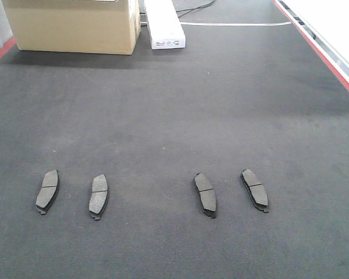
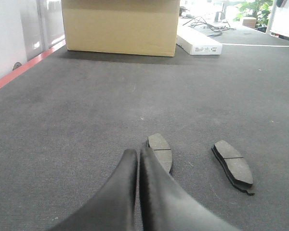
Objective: Move and align brake pads A on conveyor
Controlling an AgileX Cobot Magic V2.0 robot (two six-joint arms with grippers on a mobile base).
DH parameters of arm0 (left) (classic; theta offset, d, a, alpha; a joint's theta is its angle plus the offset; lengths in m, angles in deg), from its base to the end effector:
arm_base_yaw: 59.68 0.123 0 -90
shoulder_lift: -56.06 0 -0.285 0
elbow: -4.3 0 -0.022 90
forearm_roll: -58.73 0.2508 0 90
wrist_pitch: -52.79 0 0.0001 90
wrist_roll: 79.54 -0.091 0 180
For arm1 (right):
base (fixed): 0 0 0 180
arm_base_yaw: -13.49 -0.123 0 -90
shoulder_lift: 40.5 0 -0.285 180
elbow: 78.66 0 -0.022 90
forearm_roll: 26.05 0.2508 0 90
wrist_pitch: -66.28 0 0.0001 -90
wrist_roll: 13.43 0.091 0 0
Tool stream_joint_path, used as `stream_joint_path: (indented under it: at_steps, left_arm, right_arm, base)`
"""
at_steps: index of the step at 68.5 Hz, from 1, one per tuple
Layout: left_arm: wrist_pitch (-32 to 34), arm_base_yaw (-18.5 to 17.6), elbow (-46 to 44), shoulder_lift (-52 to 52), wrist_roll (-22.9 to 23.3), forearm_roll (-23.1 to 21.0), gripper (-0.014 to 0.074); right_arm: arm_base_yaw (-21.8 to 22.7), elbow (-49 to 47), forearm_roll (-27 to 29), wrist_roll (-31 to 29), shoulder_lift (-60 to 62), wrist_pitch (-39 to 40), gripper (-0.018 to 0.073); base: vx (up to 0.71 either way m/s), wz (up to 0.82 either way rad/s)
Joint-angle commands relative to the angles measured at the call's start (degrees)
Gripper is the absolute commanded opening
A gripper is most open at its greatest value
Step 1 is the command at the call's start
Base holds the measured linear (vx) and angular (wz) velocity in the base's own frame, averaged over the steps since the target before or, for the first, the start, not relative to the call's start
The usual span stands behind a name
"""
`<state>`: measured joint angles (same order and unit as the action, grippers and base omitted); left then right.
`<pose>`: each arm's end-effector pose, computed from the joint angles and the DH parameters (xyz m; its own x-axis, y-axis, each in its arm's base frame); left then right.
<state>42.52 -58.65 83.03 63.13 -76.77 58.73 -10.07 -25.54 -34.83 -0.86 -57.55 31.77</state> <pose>0.0562 0.0010 0.1887 -0.1047 -0.0502 -0.9932 -0.0231 0.9986 -0.0481 0.0433 0.0103 0.2897 -0.2562 -0.0110 -0.9666 -0.2990 0.9518 0.0684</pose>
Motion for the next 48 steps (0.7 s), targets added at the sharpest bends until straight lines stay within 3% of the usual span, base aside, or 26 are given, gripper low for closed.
stream_joint_path:
  at_steps: [1,41,48]
  left_arm:
    - [4.02,-0.01,1.05,-0.94,0.40,0.00,-0.0006]
    - [4.03,-0.01,1.00,-0.94,0.40,0.00,-0.0006]
    - [4.03,-0.01,1.00,-0.88,0.40,0.00,-0.0006]
  right_arm:
    - [0.07,-1.51,-0.57,-0.55,-0.75,3.92,-0.0011]
    - [0.20,-1.51,-0.57,-0.55,-0.75,3.49,-0.0011]
    - [5.54,-1.34,-1.23,-2.76,-1.46,4.70,-0.0011]
  base:
    - [0.00,0.00]
    - [0.00,0.00]
    - [0.00,0.00]
